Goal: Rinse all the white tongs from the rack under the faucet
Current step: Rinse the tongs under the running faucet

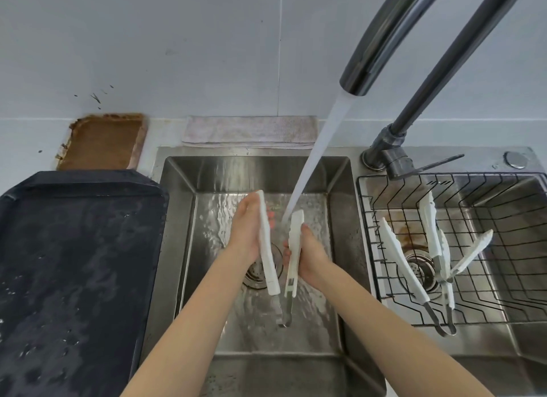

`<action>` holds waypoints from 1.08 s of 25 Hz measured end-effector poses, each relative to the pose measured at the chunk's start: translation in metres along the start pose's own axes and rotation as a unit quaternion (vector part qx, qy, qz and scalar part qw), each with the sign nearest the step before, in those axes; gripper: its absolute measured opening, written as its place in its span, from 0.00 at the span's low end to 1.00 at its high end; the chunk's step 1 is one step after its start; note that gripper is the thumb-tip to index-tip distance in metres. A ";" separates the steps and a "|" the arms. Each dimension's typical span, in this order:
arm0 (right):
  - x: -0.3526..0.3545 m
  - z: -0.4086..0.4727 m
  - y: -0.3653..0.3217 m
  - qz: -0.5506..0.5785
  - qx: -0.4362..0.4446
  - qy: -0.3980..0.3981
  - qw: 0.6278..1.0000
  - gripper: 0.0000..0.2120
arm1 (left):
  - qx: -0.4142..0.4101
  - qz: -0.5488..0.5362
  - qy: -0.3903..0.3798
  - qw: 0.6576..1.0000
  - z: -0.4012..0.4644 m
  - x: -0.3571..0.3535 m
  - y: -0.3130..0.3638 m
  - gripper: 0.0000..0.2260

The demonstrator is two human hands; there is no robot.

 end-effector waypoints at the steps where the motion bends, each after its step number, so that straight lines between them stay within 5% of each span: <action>1: -0.001 -0.001 -0.003 0.021 0.003 -0.001 1.000 0.18 | 0.008 -0.014 0.038 0.999 0.004 0.006 -0.001 0.07; 6: -0.008 0.000 -0.015 -0.038 0.105 0.001 0.994 0.09 | 0.044 -0.082 0.122 0.988 0.017 0.027 -0.010 0.20; 11: -0.004 0.014 -0.003 -0.106 0.101 0.031 0.989 0.18 | 0.057 -0.049 0.152 0.985 0.025 0.032 -0.027 0.17; 21: 0.006 0.063 0.009 -0.187 0.028 0.106 0.976 0.13 | 0.084 0.129 0.037 0.987 0.043 0.031 -0.051 0.20; 27: 0.010 0.079 0.016 -0.261 0.049 0.106 0.958 0.20 | 0.105 0.157 0.018 0.982 0.051 0.031 -0.061 0.18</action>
Point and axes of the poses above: each hand's wrist, its own z-axis towards the middle knuckle, its own x-axis out of the back of the hand, y = z × x, the point moved 1 cm from there along z, towards the middle knuckle, and after that the axes turned 9 degrees about y, right-handed, at the moved point
